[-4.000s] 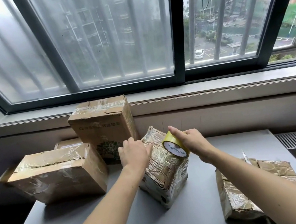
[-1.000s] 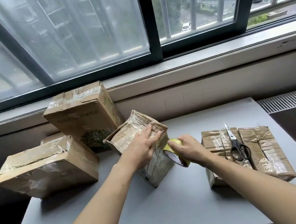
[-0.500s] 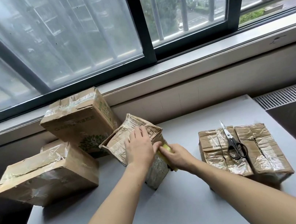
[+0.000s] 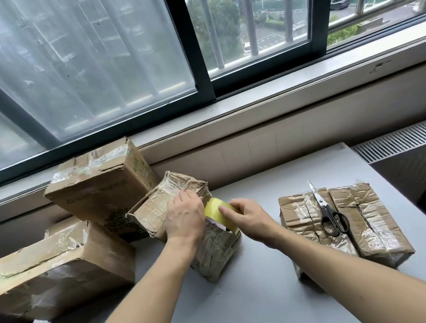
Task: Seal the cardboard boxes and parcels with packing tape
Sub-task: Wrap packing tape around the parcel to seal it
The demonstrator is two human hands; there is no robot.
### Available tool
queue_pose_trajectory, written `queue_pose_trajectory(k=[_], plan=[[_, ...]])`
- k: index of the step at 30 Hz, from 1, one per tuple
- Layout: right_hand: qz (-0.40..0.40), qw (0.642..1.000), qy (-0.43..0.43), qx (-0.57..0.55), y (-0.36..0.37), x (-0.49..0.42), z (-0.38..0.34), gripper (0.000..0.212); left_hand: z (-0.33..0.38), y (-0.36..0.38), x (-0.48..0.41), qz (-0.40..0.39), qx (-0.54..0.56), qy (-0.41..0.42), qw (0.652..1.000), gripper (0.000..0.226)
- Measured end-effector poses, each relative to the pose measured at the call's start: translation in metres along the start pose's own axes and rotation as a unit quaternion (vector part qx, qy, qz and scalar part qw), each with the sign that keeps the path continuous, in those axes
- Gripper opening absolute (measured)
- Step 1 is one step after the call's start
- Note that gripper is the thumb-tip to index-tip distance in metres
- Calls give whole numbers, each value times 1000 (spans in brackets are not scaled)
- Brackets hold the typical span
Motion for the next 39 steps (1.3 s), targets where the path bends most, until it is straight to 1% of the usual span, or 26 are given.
queue_pose_trajectory(k=[3,6,8,10,12,15,17,18,20,24,26,29,32,34,35,37,39], plan=[[-6,999,-18,-28,3,-7,-22,38,-14,-4,1,21,30,-19,999,27],[-5,998,-22,-51,6,-15,-35,33,-27,-6,4,41,53,-22,997,27],[-10,999,-6,-37,10,-21,-32,33,-43,-3,6,36,67,-43,996,28],[-23,999,35,-20,18,-23,-18,37,-57,-2,5,4,88,-59,994,32],[-20,998,63,-22,26,-24,-2,39,-65,5,4,-61,92,-68,992,42],[44,996,80,-22,20,-27,12,34,-75,12,13,-138,120,-123,976,67],[59,995,82,-23,20,-28,19,32,-83,12,25,-162,89,-174,967,84],[56,995,79,-21,22,-29,20,32,-84,9,28,-158,62,-185,968,87],[54,996,71,-17,25,-29,18,34,-78,2,27,-140,26,-167,976,82],[67,995,71,-4,20,-28,14,36,-54,-12,12,-144,-31,-66,987,59],[62,996,64,-4,15,-23,16,38,-39,-15,8,-159,-27,-20,987,52],[73,995,61,2,-1,-13,17,42,-20,-25,4,-162,-9,1,987,47],[126,991,54,7,-33,-8,9,47,-12,-38,-1,-157,45,-16,986,49],[160,987,21,-11,-55,-10,-4,51,-16,-40,0,-167,109,-48,979,51],[164,986,2,-24,-61,-12,-13,52,-21,-37,4,-176,148,-71,971,51],[138,989,-31,-34,-61,-19,-31,51,-33,-22,21,-197,232,-121,945,52],[90,995,-41,-8,-46,-24,-41,52,-45,2,46,-222,300,-168,913,53]])
Point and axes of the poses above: each hand's wrist, its own x-axis away from the middle knuckle, its own y-axis out of the palm, z = x × y, the point moved 8 cm from there along -x, towards the middle knuckle, and after that the axes turned 5 degrees about -z, right-handed, at the moved point
